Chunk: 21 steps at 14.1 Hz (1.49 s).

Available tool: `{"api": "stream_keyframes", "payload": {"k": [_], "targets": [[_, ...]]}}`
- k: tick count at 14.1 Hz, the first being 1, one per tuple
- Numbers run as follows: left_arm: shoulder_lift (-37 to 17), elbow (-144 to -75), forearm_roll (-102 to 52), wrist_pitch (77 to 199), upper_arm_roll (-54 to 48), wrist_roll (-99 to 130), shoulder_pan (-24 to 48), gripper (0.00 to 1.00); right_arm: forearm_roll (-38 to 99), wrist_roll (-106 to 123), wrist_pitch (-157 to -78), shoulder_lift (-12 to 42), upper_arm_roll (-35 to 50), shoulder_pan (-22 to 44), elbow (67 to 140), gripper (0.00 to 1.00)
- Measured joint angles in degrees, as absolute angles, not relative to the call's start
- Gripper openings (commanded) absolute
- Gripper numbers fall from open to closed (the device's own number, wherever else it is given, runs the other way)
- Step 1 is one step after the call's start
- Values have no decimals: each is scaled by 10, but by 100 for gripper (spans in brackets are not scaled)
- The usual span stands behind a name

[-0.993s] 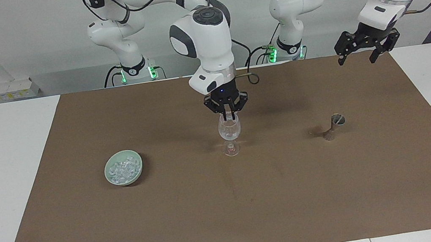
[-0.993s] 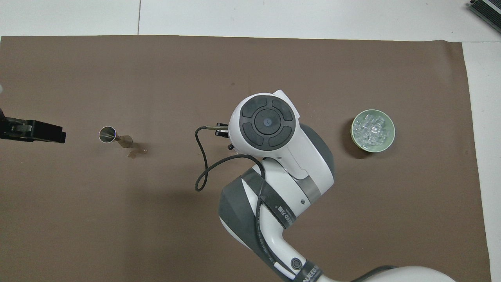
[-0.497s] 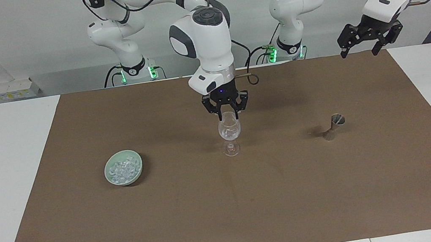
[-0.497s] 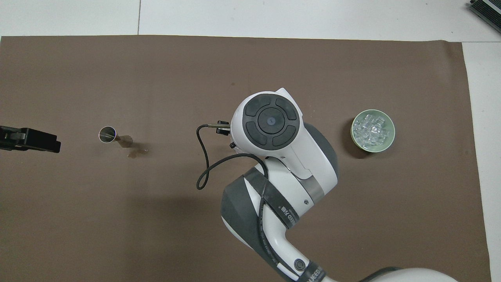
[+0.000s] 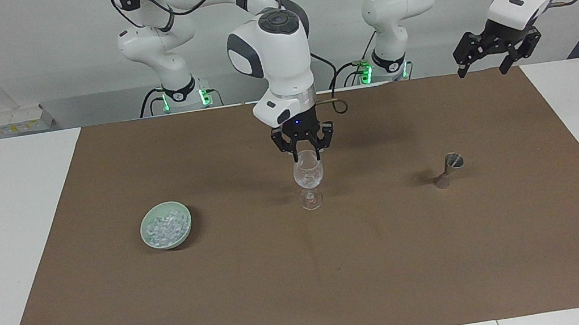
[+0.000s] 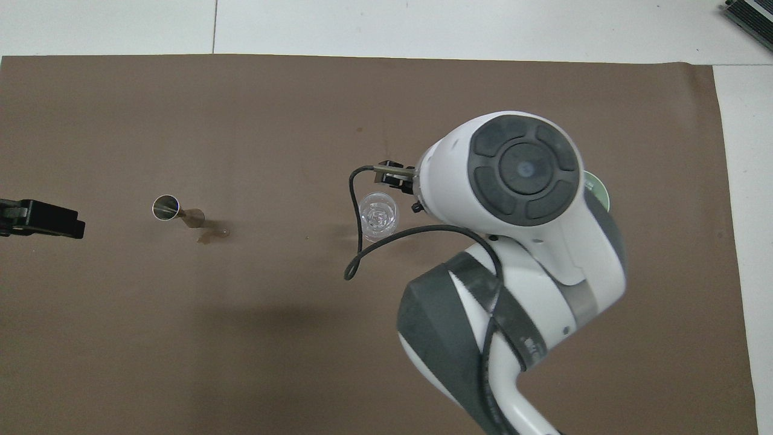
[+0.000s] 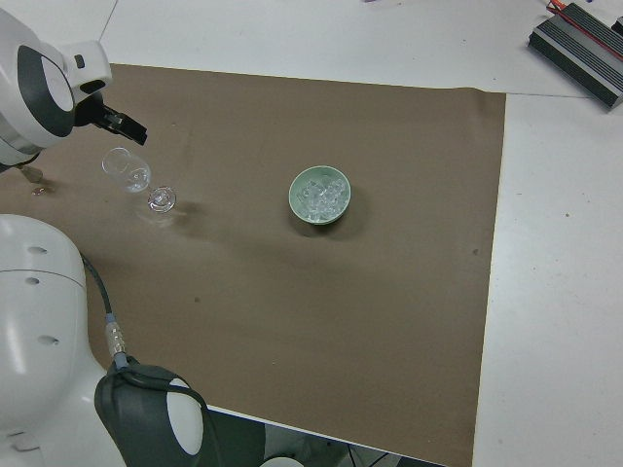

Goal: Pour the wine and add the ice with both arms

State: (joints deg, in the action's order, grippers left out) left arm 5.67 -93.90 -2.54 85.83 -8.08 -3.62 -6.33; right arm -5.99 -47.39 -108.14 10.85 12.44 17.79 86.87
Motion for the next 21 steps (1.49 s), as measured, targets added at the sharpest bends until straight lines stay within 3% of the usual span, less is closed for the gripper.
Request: {"api": "stream_keyframes", "payload": {"k": [5,9,15,21], "targets": [[61,-939,-25,858,-79,-36,-63,100,-60,-416,-973,31,123,74,868,100],[66,-937,-25,858,-75,-36,-63,100,-58,-381,-903,-15,123,34,869,100],[74,-936,-25,858,-75,-36,-63,100,-15,-259,-893,-32,111,-43,869,100],[74,-936,-25,858,-75,-36,-63,100,-12,-235,-867,-34,93,-42,850,100]]}}
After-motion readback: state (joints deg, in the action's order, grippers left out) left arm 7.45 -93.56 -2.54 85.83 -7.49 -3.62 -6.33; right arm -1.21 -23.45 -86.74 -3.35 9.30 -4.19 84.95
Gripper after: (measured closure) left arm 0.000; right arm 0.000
